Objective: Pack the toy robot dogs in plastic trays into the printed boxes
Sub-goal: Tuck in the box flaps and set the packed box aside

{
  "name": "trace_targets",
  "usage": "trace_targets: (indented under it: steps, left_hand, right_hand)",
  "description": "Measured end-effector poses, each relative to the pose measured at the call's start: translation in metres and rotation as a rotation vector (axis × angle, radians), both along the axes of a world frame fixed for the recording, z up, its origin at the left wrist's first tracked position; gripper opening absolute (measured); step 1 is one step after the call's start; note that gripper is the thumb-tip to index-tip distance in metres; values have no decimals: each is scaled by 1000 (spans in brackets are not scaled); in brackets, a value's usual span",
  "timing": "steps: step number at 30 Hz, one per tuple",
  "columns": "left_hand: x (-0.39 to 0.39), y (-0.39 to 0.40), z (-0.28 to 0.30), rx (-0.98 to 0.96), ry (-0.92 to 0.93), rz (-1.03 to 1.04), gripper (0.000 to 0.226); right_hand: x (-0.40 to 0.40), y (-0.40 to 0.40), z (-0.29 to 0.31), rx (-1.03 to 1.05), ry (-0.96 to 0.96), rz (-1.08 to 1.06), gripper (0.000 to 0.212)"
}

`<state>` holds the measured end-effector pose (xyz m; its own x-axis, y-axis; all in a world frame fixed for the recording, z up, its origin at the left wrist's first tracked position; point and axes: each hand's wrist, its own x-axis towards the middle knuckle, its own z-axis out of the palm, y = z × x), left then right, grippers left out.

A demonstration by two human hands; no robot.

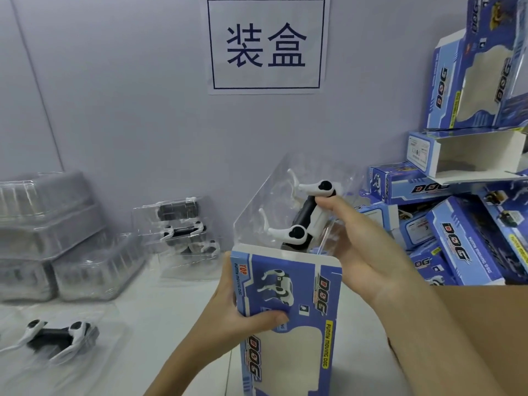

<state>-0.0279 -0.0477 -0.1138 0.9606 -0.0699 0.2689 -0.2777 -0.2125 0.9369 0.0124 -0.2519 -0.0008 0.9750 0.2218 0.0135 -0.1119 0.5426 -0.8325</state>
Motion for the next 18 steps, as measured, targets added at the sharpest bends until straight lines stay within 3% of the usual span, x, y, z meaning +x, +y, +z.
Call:
trace_targets:
  steps: [2,7,15,18]
  left_hand:
    - [-1,-2,1,-16,-6,-5,90]
    - [-3,-5,5,-47,-39,-11,89]
    - [-5,-11,5,-105,-78,-16,62]
    - [-5,-12,4,-120,-93,-24,62]
  right_hand:
    - [2,-8,-3,7,-21,-12,30]
    - [7,-26,-16,-5,-79,-37,34]
    - [2,-36,-33,-183,-286,16,39]
    - [0,-34,-33,-294,-381,58,64]
